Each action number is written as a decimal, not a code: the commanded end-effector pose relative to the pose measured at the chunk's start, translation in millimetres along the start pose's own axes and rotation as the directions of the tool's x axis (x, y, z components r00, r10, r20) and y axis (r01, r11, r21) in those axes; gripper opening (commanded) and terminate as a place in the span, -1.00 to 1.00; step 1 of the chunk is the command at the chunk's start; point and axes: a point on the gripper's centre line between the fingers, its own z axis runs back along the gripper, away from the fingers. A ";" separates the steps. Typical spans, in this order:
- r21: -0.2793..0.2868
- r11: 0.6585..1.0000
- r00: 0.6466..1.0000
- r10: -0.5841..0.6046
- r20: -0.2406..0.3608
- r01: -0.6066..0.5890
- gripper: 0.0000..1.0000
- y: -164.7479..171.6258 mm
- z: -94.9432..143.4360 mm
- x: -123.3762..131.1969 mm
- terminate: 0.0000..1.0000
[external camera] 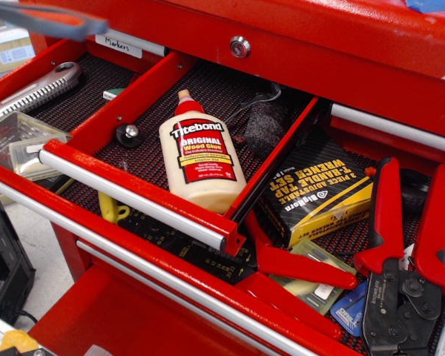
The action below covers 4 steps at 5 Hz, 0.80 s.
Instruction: Pick up scissors and put into drawer
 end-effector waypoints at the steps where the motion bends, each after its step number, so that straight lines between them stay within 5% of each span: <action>1: 0.096 0.995 0.999 -0.008 0.034 0.005 -1.00 1.1 -16.3 57.6 -1.00; 3: 0.122 0.982 0.979 0.126 0.161 -0.147 -1.00 -27.1 -59.7 85.5 -1.00; 4: 0.148 0.978 0.984 0.132 0.119 -0.149 -1.00 -32.7 -66.7 102.3 -1.00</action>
